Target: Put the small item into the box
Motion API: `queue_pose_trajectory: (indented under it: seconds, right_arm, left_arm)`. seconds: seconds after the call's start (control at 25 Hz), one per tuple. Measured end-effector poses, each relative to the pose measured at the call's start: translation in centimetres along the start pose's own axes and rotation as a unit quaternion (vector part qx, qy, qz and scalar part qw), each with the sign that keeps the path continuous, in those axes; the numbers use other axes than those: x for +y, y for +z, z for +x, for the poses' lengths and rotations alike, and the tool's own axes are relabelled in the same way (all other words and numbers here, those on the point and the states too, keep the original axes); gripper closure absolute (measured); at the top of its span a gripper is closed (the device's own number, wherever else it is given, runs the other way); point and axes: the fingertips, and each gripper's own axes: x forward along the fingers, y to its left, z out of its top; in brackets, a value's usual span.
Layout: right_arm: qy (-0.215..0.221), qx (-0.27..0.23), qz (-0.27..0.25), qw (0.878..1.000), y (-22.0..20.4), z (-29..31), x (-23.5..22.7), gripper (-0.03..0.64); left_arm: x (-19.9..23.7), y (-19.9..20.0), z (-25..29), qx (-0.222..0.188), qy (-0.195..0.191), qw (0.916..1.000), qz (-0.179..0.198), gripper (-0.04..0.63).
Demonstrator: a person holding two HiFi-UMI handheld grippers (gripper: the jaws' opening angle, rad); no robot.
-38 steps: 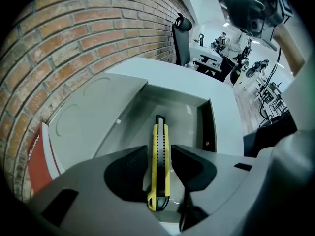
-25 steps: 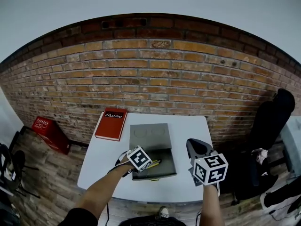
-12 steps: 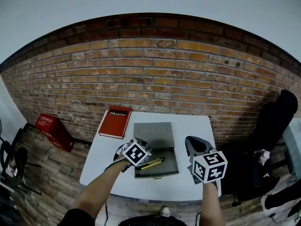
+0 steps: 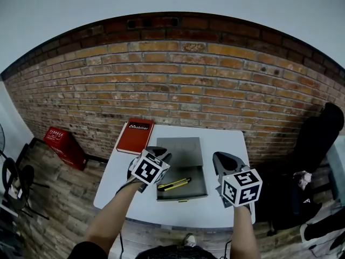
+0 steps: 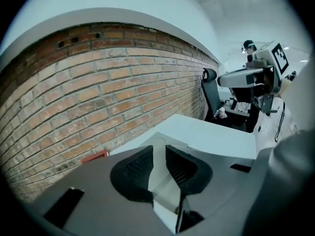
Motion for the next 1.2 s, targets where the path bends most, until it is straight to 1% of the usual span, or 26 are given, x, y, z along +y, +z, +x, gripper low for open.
queue_pose_trajectory:
  seconds: [0.12,0.2,0.4,0.52,0.68,0.84,1.0,1.2]
  right_arm:
    - [0.004,-0.003,-0.003,1.0,0.3,0.1,0.3,0.597]
    - [0.007,-0.004,-0.006,1.0,0.5,0.1,0.6,0.597]
    - [0.011,-0.008,-0.008,1.0,1.2,0.1,0.9,0.597]
    - [0.013,-0.011,-0.007,1.0,1.3,0.0,1.2,0.597]
    - [0.015,-0.012,-0.006,1.0,1.4,-0.1,1.4,0.597]
    - [0.016,-0.016,-0.005,1.0,1.7,-0.2,1.5,0.597]
    - [0.013,-0.02,-0.005,1.0,2.1,-0.4,1.4,0.597]
    - [0.016,-0.025,-0.009,1.0,2.5,-0.2,1.8,0.597]
  left_arm:
    - [1.1,1.2,-1.6,-0.027,0.022,0.9993,-0.009,0.502]
    - [1.8,1.9,-2.8,-0.048,0.034,0.998,-0.022,0.505]
    - [3.2,3.3,-5.8,-0.098,0.057,0.9915,-0.063,0.511]
    - [3.5,3.6,-7.4,-0.117,0.073,0.9875,-0.077,0.515]
    - [3.7,3.2,-9.0,-0.127,0.088,0.9849,-0.078,0.518]
    - [4.4,2.6,-10.9,-0.145,0.113,0.9782,-0.097,0.528]
    - [5.2,2.1,-12.0,-0.151,0.14,0.9736,-0.098,0.549]
    - [5.0,1.8,-12.3,-0.151,0.139,0.9739,-0.098,0.554]
